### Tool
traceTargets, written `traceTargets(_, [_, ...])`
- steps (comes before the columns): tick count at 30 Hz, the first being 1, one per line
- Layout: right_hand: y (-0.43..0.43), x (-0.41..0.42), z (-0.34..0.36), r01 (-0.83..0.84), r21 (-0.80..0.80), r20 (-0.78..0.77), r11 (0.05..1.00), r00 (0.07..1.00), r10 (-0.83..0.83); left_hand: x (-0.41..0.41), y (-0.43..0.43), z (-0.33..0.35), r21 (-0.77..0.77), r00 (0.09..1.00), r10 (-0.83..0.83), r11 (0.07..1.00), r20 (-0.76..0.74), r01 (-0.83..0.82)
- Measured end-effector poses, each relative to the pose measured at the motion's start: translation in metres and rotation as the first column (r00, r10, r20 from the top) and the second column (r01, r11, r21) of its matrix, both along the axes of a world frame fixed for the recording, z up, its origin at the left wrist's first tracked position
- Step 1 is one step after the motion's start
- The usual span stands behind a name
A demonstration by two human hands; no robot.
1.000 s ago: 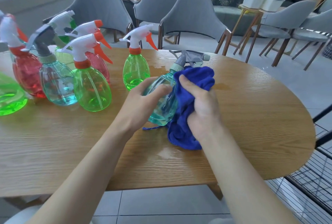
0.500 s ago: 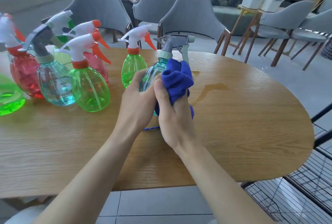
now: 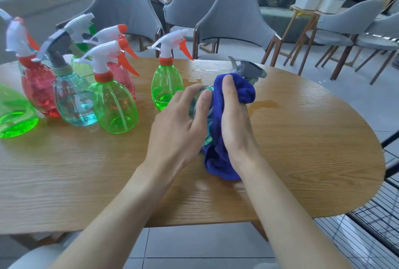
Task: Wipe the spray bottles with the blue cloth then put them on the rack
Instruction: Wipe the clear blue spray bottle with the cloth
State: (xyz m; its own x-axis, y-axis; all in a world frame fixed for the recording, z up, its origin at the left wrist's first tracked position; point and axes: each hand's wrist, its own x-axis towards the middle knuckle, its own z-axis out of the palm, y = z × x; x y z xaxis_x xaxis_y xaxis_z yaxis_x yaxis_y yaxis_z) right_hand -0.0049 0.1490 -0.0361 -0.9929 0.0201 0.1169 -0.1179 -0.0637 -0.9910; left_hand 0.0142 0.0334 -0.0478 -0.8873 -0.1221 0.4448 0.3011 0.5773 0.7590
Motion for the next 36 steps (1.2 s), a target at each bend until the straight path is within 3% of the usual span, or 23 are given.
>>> traceTargets(3, [-0.004,0.000,-0.001,0.018,0.035,0.025,0.999,1.000,-0.019,0.000,0.003,0.002,0.064,0.999,-0.012,0.998,0.048,0.009])
traceTargets(6, [-0.019,0.012,-0.010,0.092,0.200,-0.169,0.975,0.984,-0.058,-0.005,0.001,0.005,0.211,0.991,0.016,0.977,0.134,-0.044])
traceTargets(9, [-0.026,0.021,-0.016,0.114,0.313,-0.261,0.943,0.965,-0.030,-0.006,-0.002,0.006,0.204,0.985,0.050,0.975,0.164,-0.083])
traceTargets(11, [-0.019,0.014,-0.013,0.081,0.256,-0.190,0.963,0.981,-0.032,-0.003,-0.001,0.005,0.174,0.992,0.055,0.982,0.110,-0.073])
traceTargets(16, [0.002,-0.001,0.005,0.006,-0.164,0.070,0.986,0.998,0.006,0.004,0.003,0.004,0.109,0.997,-0.044,0.993,0.057,0.037])
traceTargets(23, [-0.021,0.021,-0.014,-0.065,0.159,-0.140,0.985,0.986,0.087,-0.005,-0.003,0.006,0.272,0.993,0.068,0.958,0.101,-0.093])
traceTargets(26, [-0.015,0.015,-0.013,-0.099,0.077,-0.084,0.992,0.991,0.105,-0.003,-0.004,0.007,0.258,0.997,0.054,0.964,0.062,-0.068])
traceTargets(30, [-0.011,0.008,-0.006,-0.127,-0.240,0.053,0.962,0.988,0.144,0.002,-0.004,0.011,0.251,0.998,-0.036,0.968,0.047,0.023])
traceTargets(32, [-0.011,0.007,-0.008,-0.146,-0.326,0.075,0.934,0.981,0.179,0.001,-0.004,0.012,0.280,0.997,-0.053,0.959,0.052,0.037])
traceTargets(36, [-0.018,0.009,-0.013,-0.174,-0.144,0.078,0.974,0.979,0.186,-0.008,-0.007,0.016,0.438,0.996,0.012,0.898,0.085,-0.049])
